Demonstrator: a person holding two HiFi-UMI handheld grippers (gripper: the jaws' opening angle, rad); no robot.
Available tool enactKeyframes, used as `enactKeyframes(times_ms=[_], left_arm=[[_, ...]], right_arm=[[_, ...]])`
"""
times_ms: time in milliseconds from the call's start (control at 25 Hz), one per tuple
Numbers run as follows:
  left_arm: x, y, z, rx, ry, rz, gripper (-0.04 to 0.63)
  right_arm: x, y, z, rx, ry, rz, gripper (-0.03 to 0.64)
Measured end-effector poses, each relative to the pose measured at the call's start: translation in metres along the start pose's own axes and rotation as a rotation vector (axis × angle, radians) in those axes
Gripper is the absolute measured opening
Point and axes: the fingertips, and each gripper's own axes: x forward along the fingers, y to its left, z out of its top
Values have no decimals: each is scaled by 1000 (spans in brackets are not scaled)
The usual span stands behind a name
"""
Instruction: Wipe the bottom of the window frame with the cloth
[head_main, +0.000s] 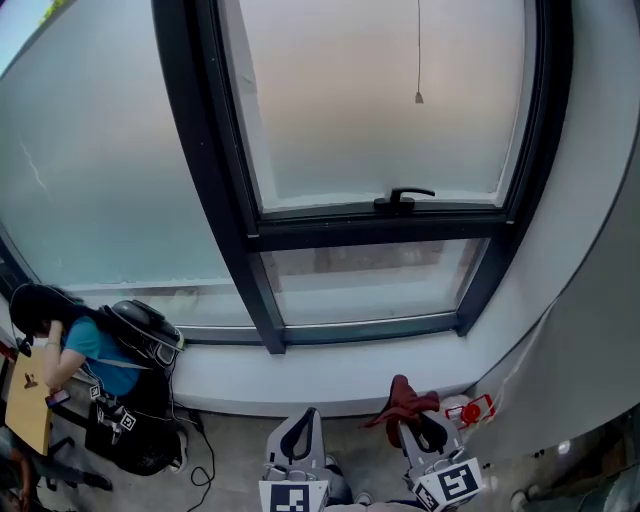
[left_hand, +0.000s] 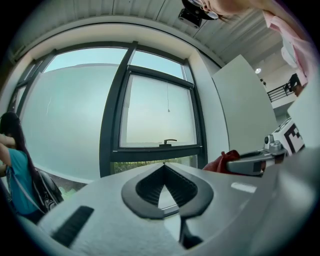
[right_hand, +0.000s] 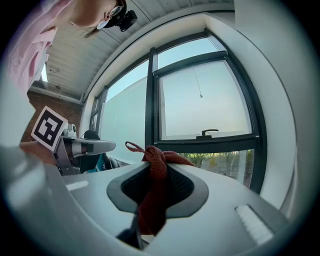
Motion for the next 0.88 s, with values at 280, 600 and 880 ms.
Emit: enactKeyframes(times_ms=[280, 600, 880], left_arm=[[45, 44, 12, -3, -58, 4, -2], [96, 85, 19, -5, -104, 10, -2], [156, 111, 20, -13, -99, 49, -2]], right_arm=[[86, 2, 29, -30, -21, -3, 81], [147, -13, 16, -31, 20, -29, 81], [207, -62, 24, -34, -24, -27, 81]])
